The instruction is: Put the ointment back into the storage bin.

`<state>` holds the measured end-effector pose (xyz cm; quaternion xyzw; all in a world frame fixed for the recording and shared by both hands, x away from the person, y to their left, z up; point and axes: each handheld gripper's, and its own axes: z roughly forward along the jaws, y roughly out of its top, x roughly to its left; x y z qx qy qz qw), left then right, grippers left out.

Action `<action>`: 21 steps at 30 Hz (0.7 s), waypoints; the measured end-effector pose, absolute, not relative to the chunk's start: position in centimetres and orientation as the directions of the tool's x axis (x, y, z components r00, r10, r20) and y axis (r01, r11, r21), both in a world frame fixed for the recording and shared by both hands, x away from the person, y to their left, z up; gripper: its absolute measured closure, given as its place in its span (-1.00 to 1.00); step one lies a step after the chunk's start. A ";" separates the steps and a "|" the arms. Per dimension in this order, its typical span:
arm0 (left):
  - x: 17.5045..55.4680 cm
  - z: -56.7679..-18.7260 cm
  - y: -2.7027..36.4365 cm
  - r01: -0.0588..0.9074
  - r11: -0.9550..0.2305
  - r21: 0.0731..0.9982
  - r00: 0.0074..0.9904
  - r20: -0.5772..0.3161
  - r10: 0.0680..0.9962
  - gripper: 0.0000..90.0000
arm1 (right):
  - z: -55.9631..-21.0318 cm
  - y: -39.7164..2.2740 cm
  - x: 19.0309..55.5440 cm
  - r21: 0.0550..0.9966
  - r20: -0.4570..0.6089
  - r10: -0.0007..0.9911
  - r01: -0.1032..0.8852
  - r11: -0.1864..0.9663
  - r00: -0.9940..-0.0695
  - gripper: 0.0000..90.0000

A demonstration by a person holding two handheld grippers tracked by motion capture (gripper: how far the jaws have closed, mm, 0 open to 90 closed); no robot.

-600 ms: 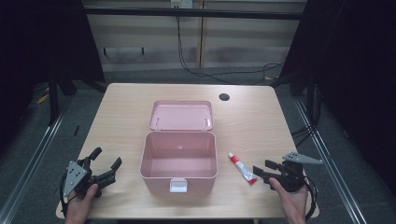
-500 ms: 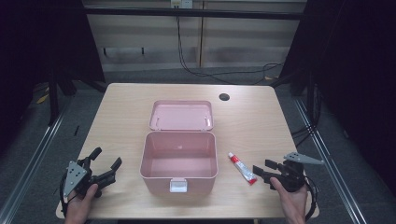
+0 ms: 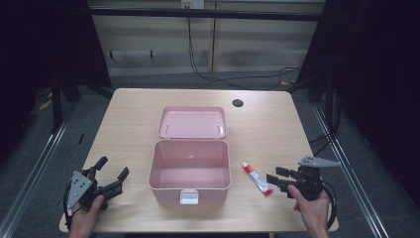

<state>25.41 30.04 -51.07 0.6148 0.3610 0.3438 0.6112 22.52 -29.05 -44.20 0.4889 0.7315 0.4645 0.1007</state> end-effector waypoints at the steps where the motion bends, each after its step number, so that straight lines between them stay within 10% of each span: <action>1: 25.4 -51.1 30.1 0.020 0.001 1.000 0.497 -0.011 0.868 -0.65 | -43.6 -28.9 22.8 0.777 0.295 0.808 0.621 0.108 -0.510 -0.06; 21: 25.4 -51.1 30.1 0.019 0.002 1.000 0.498 -0.012 0.867 -0.65 | -41.5 -23.0 30.5 0.459 0.211 0.781 0.765 0.452 -0.588 -0.03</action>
